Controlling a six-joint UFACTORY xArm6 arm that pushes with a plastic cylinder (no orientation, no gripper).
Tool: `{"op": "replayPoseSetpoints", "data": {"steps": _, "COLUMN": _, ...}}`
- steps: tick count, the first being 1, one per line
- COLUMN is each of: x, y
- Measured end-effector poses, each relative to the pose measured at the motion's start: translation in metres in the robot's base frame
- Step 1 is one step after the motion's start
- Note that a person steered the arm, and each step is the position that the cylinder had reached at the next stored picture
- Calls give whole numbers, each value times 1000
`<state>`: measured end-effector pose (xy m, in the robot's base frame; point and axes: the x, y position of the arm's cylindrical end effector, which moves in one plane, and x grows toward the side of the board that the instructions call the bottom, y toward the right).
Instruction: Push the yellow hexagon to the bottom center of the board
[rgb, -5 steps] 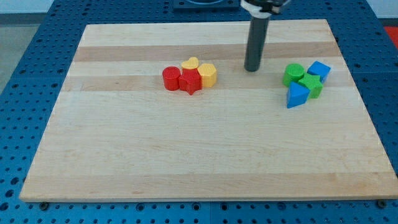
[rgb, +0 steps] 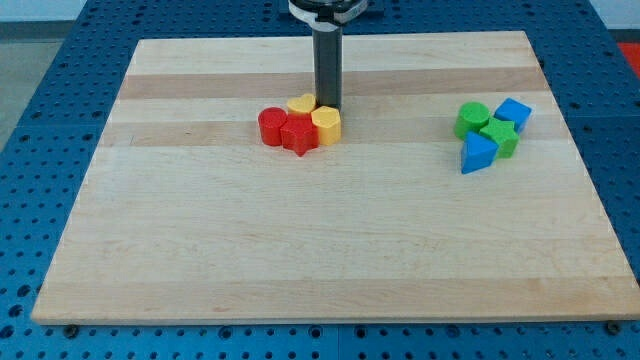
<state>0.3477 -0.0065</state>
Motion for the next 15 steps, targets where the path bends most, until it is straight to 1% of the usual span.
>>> {"op": "replayPoseSetpoints", "data": {"steps": 1, "x": 3, "y": 0}}
{"op": "replayPoseSetpoints", "data": {"steps": 3, "x": 35, "y": 1}}
{"op": "replayPoseSetpoints", "data": {"steps": 4, "x": 50, "y": 8}}
{"op": "replayPoseSetpoints", "data": {"steps": 6, "x": 77, "y": 41}}
{"op": "replayPoseSetpoints", "data": {"steps": 7, "x": 88, "y": 41}}
{"op": "replayPoseSetpoints", "data": {"steps": 9, "x": 83, "y": 24}}
{"op": "replayPoseSetpoints", "data": {"steps": 11, "x": 78, "y": -5}}
{"op": "replayPoseSetpoints", "data": {"steps": 12, "x": 87, "y": -17}}
{"op": "replayPoseSetpoints", "data": {"steps": 14, "x": 118, "y": -34}}
{"op": "replayPoseSetpoints", "data": {"steps": 15, "x": 101, "y": -38}}
